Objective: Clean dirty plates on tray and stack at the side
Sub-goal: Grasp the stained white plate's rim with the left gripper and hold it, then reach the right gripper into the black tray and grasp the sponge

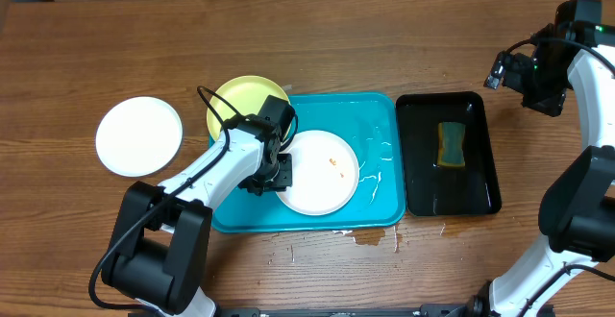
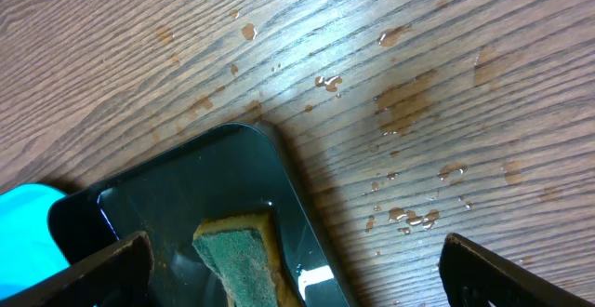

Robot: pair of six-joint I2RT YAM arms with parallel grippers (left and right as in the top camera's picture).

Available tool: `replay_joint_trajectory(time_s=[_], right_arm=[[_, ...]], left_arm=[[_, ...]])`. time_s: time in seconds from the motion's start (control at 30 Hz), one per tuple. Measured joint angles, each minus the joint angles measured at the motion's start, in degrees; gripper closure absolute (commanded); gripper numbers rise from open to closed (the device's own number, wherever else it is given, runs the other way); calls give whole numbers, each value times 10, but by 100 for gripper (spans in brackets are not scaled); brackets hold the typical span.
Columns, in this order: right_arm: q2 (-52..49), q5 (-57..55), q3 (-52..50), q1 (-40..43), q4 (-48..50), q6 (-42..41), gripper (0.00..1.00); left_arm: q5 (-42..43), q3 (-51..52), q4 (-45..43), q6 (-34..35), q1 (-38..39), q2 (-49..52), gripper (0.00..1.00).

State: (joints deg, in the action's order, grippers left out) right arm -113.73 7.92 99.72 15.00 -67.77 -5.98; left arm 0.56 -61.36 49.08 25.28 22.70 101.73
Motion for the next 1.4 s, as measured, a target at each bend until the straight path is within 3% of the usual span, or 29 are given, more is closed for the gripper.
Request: replay_joint_trajectory(time_s=[0.3,0.7,0.97,1.13,1.23,1.4], right_arm=[[0,0,0,0,0,0,0],[0,0,0,0,1,0,0],[0,0,0,0,1,0,0],[0,1,0,0,7,0,0],[0,7,0,0,15,0,0],[0,34,0,0,-9,0,4]], left_arm=[[5,11,-47,0,5,2,74],[1,14,-134,-19,6,3,70],[0,14,-144,-19,2,3,74],[0,14,-128,-26,0,3,83],[0,14,-110,-36,0,3,96],[5,12,-110,-44,0,3,96]])
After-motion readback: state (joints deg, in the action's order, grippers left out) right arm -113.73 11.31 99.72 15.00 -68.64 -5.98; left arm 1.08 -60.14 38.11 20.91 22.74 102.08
